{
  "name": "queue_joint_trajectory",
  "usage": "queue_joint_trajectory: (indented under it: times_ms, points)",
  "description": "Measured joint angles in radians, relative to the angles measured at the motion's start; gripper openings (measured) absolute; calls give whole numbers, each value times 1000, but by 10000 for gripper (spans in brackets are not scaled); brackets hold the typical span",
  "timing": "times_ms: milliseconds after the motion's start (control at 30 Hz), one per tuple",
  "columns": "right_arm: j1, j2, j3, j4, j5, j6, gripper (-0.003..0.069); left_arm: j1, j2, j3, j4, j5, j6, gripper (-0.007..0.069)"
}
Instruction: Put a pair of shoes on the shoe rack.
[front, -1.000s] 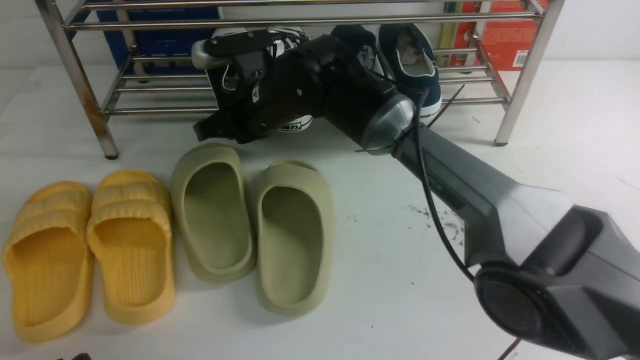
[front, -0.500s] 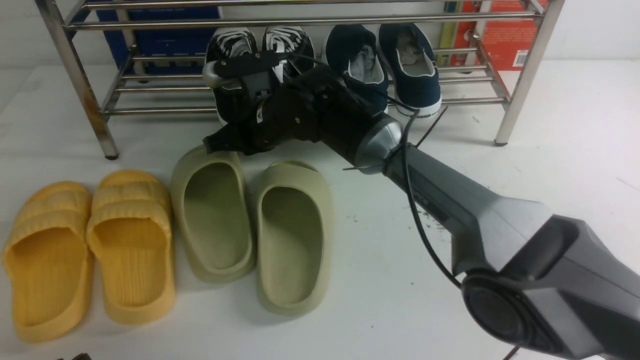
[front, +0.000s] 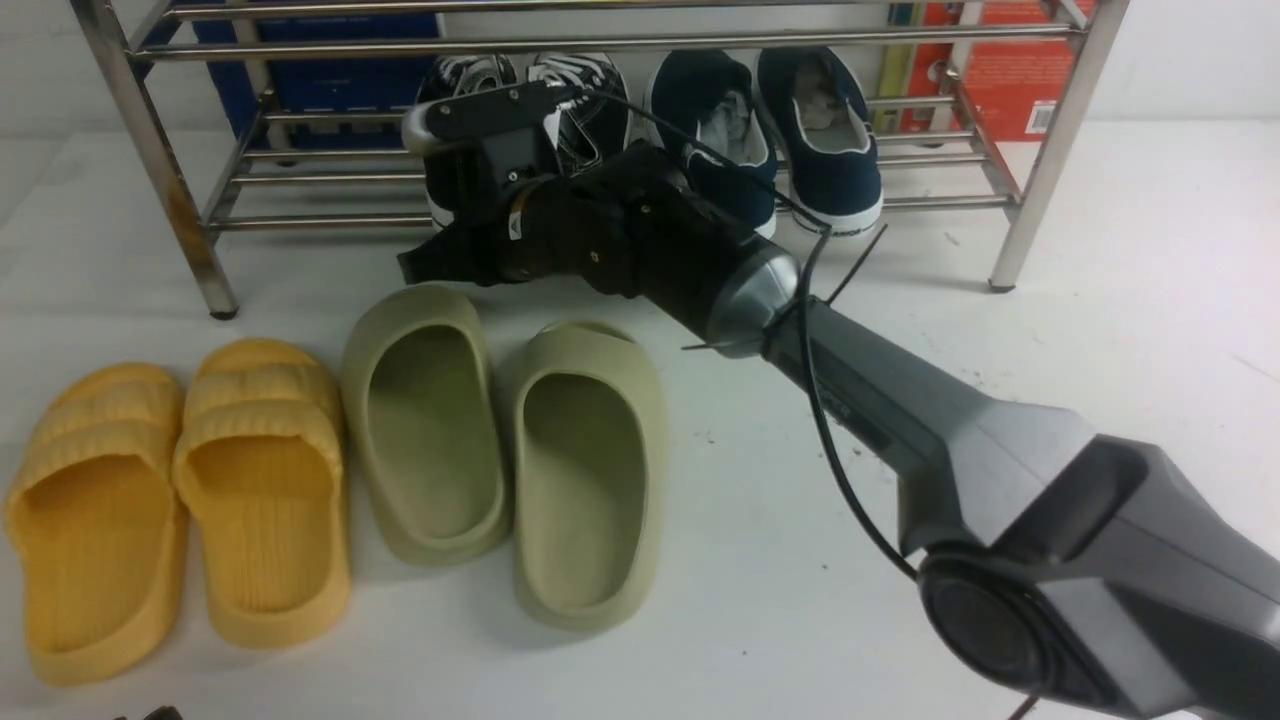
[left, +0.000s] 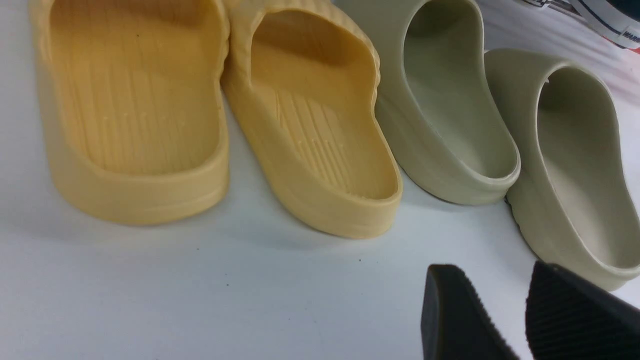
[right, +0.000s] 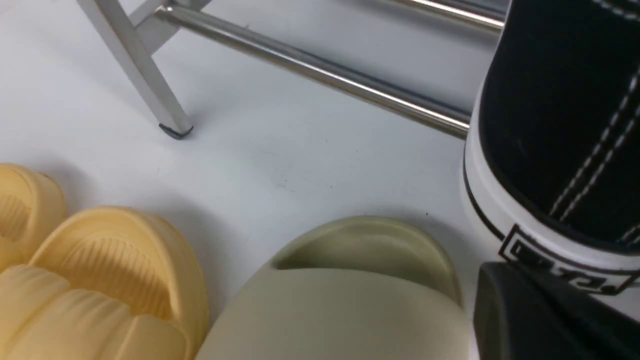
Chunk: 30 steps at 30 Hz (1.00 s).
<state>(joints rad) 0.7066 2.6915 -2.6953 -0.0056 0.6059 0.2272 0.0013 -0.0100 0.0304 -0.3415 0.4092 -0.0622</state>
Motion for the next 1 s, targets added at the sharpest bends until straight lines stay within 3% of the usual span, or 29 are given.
queue_joint_trajectory:
  times_ms: [233, 400, 667, 867, 1000]
  points:
    - [0, 0, 1, 32, 23, 0, 54, 0, 0, 0, 0, 0, 0, 239]
    - [-1, -37, 1, 89, 135, -11, 62, 0, 0, 0, 0, 0, 0, 239]
    - [18, -236, 1, 202, 587, -164, 76, 0, 0, 0, 0, 0, 0, 239]
    - [87, -407, 27, 137, 648, -199, 77, 0, 0, 0, -1, 0, 0, 239]
    - [124, -588, 191, 51, 652, -181, 78, 0, 0, 0, -1, 0, 0, 239]
